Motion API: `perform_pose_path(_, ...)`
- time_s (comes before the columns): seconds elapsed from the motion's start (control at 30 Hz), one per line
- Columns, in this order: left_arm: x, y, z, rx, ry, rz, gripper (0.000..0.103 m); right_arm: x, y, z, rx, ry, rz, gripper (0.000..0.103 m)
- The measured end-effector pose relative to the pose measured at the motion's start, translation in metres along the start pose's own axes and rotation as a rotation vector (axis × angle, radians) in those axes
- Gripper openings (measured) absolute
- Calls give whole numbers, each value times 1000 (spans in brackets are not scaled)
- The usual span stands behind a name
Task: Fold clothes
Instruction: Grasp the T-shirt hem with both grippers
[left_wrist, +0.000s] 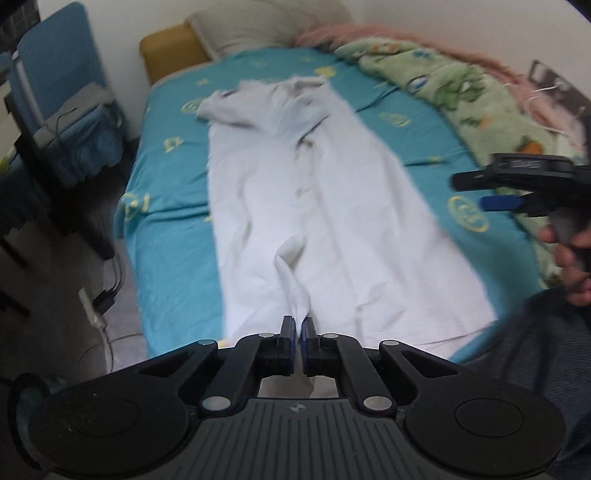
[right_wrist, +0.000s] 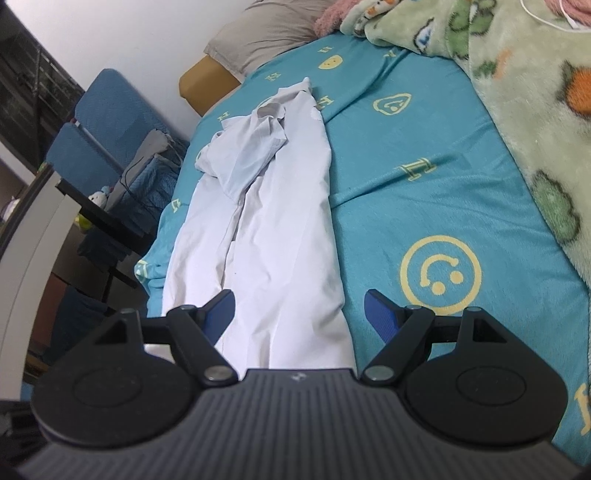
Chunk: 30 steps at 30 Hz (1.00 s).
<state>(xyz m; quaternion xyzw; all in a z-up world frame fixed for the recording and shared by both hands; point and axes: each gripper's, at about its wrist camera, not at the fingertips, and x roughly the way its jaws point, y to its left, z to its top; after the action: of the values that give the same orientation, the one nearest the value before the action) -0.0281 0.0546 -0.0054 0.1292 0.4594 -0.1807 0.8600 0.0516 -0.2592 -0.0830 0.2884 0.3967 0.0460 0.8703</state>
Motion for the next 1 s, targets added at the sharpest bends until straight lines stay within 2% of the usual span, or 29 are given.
perform_pose_path(0.1,-9,-19,-6,51,-23,-13,4,2,-3,-2,9,17,-7,79)
perform_pose_path(0.23,-13,-28,-10,46,-54,-51,3,7,-4,-4,6,49,-14,79)
perform_pose_path(0.33,-21,-20,-9,-40,-102,-96,3,10,-6,-6,18,70,-4,79)
perform_pose_path(0.47,-32,-2,-6,-209,-193,-172,3,11,-11,-6,48,70,-12,79)
perform_pose_path(0.53,-31,-3,-9,-242,-213,-204,3,10,-14,-6,62,70,-14,79)
perform_pose_path(0.63,-14,-23,-15,-196,-167,-247,4,11,-14,-7,69,77,-17,79)
perform_pose_path(0.7,7,-44,-22,-112,-67,-334,5,13,-13,-8,70,97,-16,79)
perform_pose_path(0.77,29,-59,-27,-65,50,-373,6,16,-15,-9,82,127,2,79)
perform_pose_path(0.8,35,-57,-28,-87,78,-378,7,16,-17,-10,95,142,14,78)
perform_pose_path(0.87,44,-48,-29,-156,117,-384,16,16,-20,-13,128,164,35,78)
perform_pose_path(0.93,46,-23,-29,-286,99,-402,45,14,-23,-16,152,178,50,79)
perform_pose_path(1.0,46,7,-28,-426,68,-384,59,13,-20,-19,145,192,47,79)
